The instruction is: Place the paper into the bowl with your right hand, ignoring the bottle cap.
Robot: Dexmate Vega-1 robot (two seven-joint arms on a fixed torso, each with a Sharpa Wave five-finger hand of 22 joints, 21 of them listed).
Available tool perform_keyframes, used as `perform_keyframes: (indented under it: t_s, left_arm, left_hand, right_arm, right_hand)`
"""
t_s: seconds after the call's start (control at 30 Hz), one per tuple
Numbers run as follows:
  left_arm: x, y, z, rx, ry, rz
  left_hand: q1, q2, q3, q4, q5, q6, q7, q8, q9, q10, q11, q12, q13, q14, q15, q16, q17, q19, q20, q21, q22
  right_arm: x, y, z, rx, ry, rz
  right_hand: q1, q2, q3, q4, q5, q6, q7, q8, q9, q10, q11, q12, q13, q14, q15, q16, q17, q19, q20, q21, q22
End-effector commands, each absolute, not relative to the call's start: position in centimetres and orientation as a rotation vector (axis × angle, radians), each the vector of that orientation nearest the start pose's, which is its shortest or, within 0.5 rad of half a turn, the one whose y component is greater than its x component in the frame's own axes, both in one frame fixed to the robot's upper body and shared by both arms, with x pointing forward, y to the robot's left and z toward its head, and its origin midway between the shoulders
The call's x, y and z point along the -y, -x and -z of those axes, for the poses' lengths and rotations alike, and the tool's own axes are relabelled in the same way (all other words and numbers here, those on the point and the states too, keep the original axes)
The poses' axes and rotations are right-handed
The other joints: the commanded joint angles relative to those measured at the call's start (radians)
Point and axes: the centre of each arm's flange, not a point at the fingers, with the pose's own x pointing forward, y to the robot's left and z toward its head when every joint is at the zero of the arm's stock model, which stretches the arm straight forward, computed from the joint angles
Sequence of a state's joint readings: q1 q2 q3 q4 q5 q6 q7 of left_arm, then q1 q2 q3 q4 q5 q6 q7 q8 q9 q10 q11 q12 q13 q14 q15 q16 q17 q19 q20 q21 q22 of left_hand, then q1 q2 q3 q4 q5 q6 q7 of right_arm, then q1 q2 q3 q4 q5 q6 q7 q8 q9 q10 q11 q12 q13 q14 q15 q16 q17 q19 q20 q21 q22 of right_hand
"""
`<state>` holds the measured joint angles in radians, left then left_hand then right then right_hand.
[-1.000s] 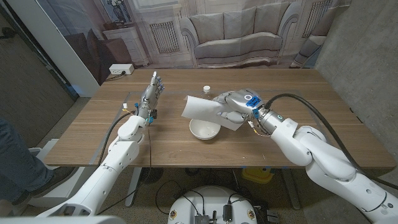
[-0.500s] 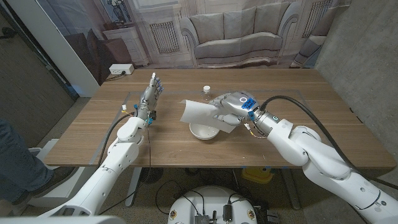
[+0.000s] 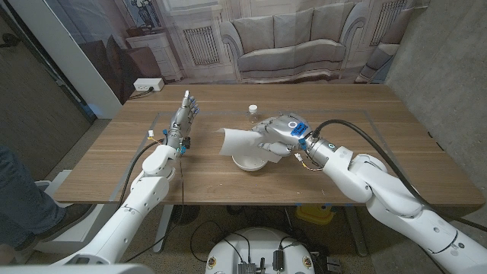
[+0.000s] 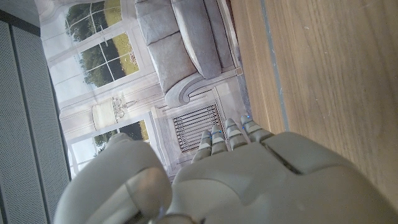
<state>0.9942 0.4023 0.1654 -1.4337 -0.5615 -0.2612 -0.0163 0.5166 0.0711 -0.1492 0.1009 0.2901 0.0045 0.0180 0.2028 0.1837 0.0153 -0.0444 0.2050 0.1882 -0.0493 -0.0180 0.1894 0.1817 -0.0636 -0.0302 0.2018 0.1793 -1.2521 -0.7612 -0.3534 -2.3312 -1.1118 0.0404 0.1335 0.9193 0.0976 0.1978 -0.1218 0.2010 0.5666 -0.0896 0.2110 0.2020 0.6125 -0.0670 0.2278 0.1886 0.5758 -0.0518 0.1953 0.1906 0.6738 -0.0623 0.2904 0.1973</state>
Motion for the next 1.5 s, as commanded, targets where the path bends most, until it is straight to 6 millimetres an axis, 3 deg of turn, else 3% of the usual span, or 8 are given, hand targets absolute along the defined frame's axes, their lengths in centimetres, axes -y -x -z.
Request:
perform_keyframes:
  t_s: [0.03, 1.5]
  left_arm:
    - [-30.6, -62.0, 4.4, 0.639, 0.134, 0.116]
    - [-31.1, -61.7, 6.1, 0.629, 0.159, 0.101]
  left_hand:
    - [0.0, 0.006, -0.005, -0.001, 0.005, 0.006, 0.001, -0.004, 0.006, -0.002, -0.005, -0.001, 0.002, -0.006, 0.001, -0.002, 0.002, -0.007, -0.029, -0.002, 0.001]
    - [0.003, 0.009, -0.014, -0.001, 0.006, 0.006, 0.001, -0.004, 0.005, -0.002, -0.007, -0.001, 0.002, -0.007, 0.002, -0.002, 0.002, -0.008, -0.028, -0.002, 0.001]
  right_arm:
    - [11.3, -42.6, 2.4, 1.075, 1.801, -0.095]
    - [9.0, -44.4, 3.3, 1.08, 1.864, -0.17]
  right_hand:
    - [0.005, -0.004, 0.001, -0.005, 0.006, 0.006, -0.009, -0.002, 0.004, 0.002, -0.005, -0.004, 0.001, -0.003, -0.135, -0.004, 0.001, -0.005, -0.111, 0.001, 0.003]
    - [-0.045, -0.026, -0.032, 0.019, 0.005, -0.002, -0.004, -0.007, 0.004, -0.014, 0.002, -0.013, 0.002, -0.035, -0.116, -0.009, 0.004, -0.023, -0.093, -0.009, 0.003]
